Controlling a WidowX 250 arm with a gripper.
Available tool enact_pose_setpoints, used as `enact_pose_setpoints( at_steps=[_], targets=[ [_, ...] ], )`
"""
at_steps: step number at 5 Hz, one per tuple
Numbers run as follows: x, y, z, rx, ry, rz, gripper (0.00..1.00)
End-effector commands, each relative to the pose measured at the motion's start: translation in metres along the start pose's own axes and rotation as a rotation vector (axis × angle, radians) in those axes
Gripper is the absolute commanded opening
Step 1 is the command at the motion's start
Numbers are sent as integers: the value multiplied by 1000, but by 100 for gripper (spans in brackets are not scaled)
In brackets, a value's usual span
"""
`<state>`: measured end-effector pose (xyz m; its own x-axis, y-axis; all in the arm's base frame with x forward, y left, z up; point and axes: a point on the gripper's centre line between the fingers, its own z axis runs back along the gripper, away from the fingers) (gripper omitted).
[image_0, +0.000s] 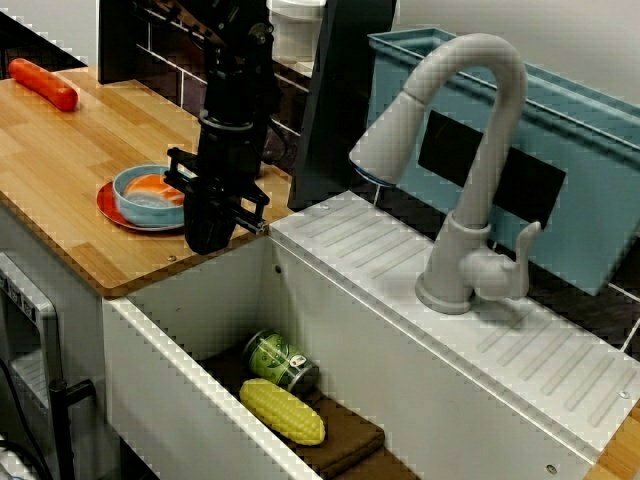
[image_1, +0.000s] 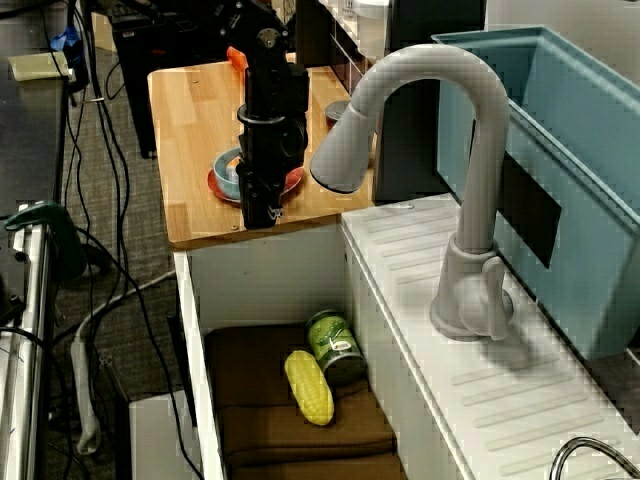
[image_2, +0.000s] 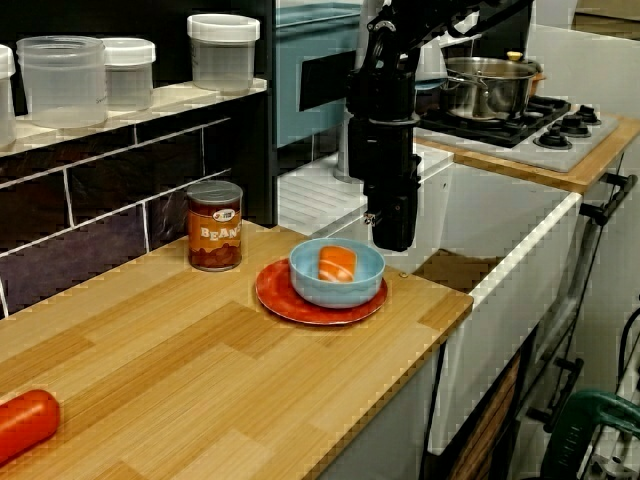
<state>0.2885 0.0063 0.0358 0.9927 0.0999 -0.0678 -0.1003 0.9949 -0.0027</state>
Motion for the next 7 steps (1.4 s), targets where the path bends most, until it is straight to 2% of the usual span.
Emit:
enact_pose_setpoints(
  at_steps=[1, 5, 7],
  targets=[
    [11, 14, 16, -10, -44, 28, 0],
    [21, 51, 28, -30, -56, 93, 0],
    [20, 68, 32, -31, -56, 121, 0]
  ],
)
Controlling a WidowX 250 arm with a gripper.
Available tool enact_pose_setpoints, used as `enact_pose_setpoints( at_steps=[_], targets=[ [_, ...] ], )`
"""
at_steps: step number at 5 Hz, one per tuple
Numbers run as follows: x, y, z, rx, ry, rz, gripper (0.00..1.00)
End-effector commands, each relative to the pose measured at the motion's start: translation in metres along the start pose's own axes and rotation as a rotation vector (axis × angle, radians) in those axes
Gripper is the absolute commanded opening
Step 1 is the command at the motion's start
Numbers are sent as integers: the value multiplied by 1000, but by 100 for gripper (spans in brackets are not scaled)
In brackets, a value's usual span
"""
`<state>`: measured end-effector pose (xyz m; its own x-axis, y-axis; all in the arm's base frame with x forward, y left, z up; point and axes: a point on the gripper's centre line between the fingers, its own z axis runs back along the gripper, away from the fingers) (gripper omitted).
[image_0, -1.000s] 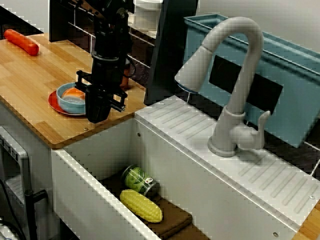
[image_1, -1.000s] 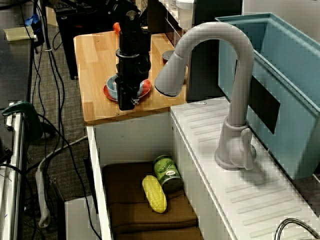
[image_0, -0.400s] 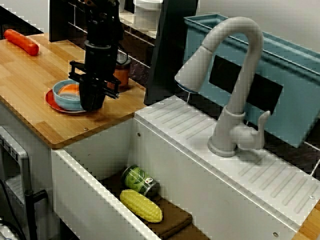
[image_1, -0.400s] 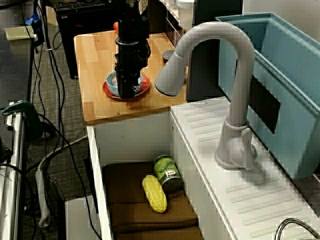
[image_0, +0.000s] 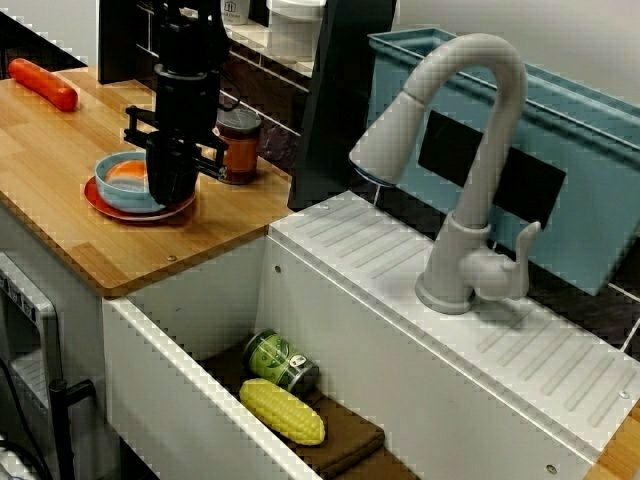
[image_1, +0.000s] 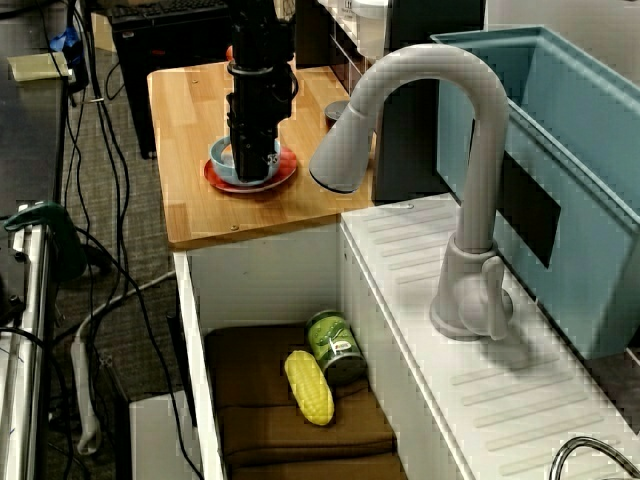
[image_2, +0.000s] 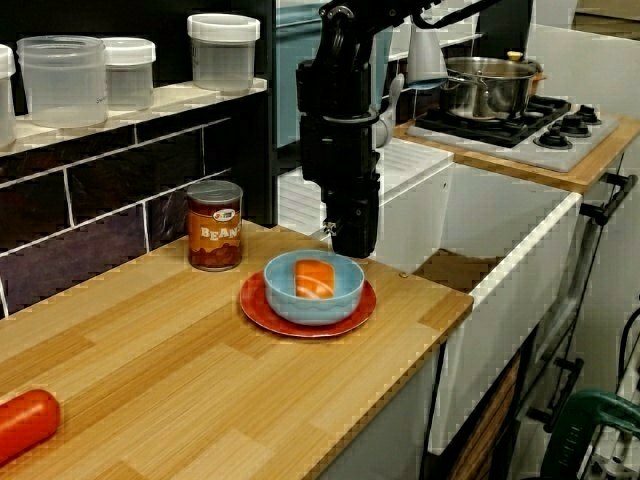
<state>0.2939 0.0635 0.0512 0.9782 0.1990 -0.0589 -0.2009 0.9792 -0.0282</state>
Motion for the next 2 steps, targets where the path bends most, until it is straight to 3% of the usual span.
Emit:
enact_pose_setpoints(
  at_steps=[1, 2],
  targets=[
    [12, 16, 17, -5, -46, 32, 0],
    [15, 21, 17, -8, -42, 43, 0]
  ],
)
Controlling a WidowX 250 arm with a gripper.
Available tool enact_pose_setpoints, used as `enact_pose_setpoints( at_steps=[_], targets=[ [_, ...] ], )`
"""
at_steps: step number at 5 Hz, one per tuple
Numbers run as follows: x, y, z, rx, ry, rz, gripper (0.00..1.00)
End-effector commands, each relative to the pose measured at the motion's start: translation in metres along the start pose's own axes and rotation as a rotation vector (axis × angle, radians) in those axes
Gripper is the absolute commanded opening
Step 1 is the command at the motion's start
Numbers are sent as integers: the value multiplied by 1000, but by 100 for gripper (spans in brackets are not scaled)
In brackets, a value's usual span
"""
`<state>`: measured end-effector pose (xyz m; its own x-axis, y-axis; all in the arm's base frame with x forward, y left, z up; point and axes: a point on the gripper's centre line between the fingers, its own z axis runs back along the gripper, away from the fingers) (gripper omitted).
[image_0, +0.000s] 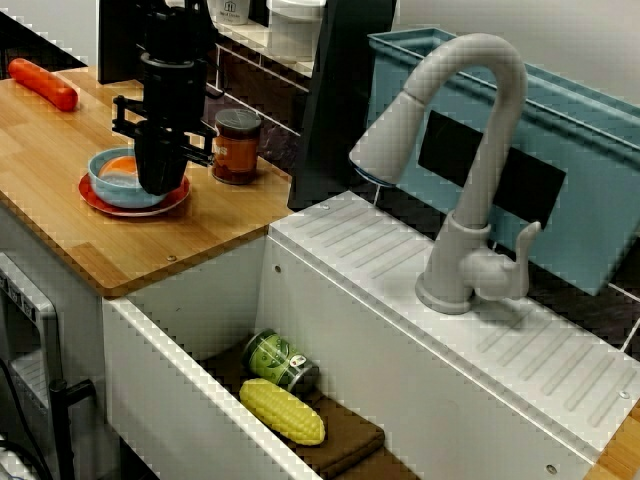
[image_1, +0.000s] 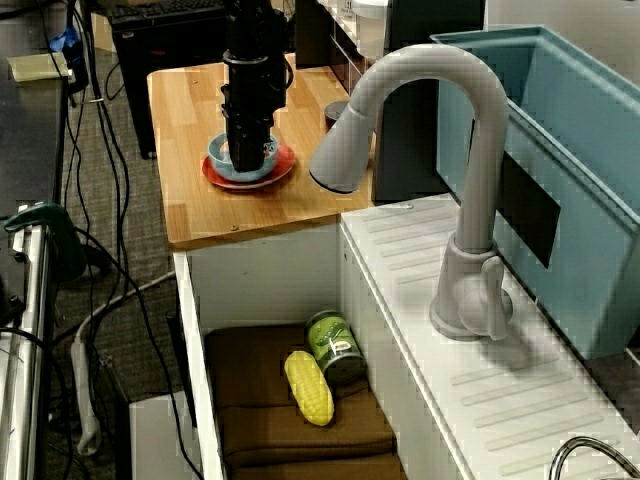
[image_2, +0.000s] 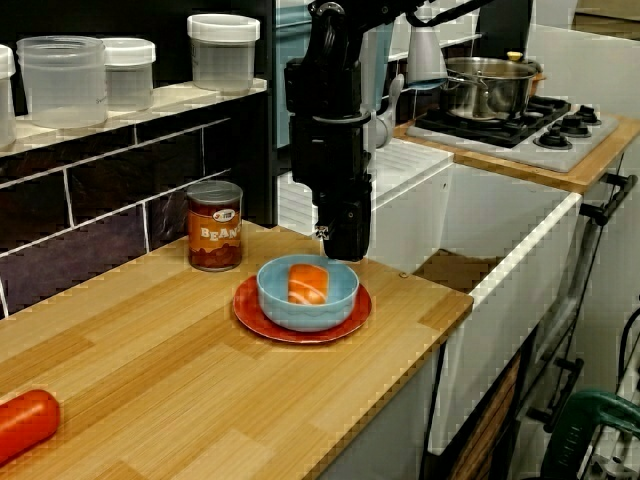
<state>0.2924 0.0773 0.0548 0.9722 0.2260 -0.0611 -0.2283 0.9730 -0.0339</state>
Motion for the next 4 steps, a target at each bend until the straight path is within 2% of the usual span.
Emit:
enact_pose_setpoints(
  at_steps=[1, 4],
  targets=[
    [16, 11, 14, -7, -44, 24, 0],
    [8, -12, 25, -25, -65, -27, 0]
  ],
)
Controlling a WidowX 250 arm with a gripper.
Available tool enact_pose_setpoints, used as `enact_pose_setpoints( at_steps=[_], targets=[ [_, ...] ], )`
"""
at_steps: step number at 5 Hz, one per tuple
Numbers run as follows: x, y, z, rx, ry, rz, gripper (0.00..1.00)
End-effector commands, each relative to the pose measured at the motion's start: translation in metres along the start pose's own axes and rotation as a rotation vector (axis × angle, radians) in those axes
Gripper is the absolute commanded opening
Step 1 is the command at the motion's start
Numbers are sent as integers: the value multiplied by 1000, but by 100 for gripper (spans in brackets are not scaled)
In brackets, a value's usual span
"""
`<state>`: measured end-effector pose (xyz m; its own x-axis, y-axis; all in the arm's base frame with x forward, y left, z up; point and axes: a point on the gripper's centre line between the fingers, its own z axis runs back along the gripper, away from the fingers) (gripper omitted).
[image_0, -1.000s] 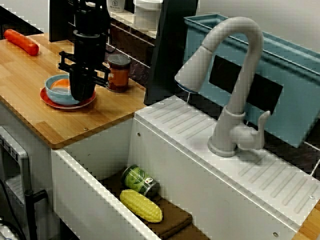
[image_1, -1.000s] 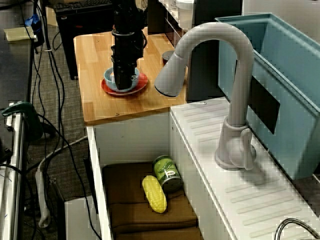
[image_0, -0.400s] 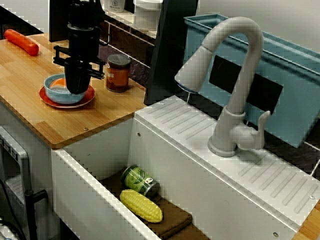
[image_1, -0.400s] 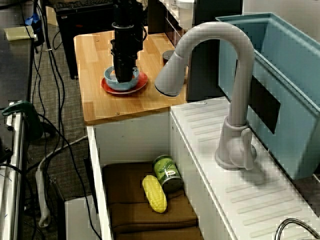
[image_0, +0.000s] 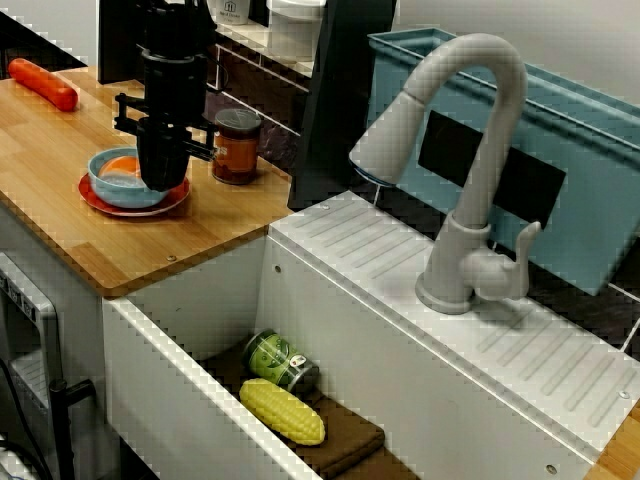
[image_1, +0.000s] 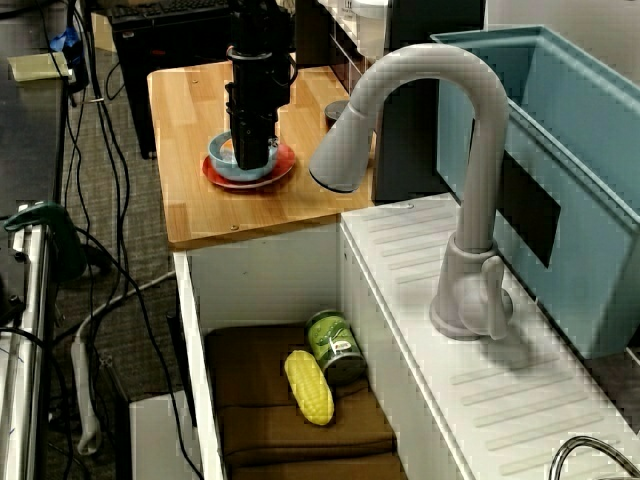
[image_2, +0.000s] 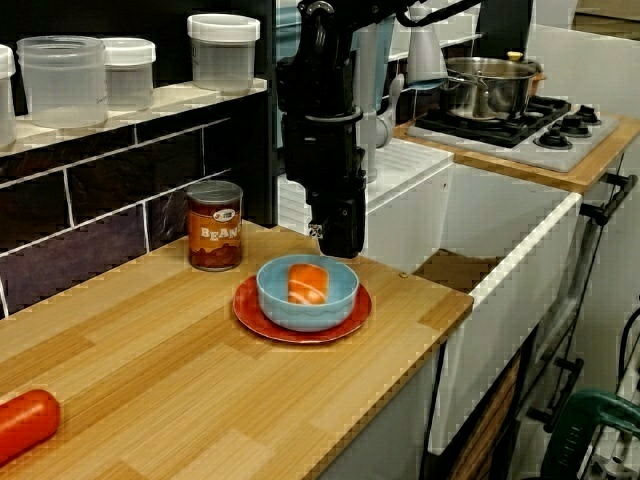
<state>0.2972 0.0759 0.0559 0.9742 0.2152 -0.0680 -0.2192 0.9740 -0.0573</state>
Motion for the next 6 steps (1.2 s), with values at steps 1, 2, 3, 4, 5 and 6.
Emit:
enact_pose_setpoints(
  at_steps=[1, 2, 3, 4, 5, 6],
  targets=[
    [0, -18, 18, 7, -69, -30, 0],
    [0, -21, 11, 12, -57, -30, 0],
    [3, -21, 6, 12, -49, -24, 0],
    [6, -19, 4, 14, -44, -19, 0],
    [10, -13, 0, 21, -37, -8, 0],
    [12, -7, -4, 20, -24, 3, 0]
  ],
)
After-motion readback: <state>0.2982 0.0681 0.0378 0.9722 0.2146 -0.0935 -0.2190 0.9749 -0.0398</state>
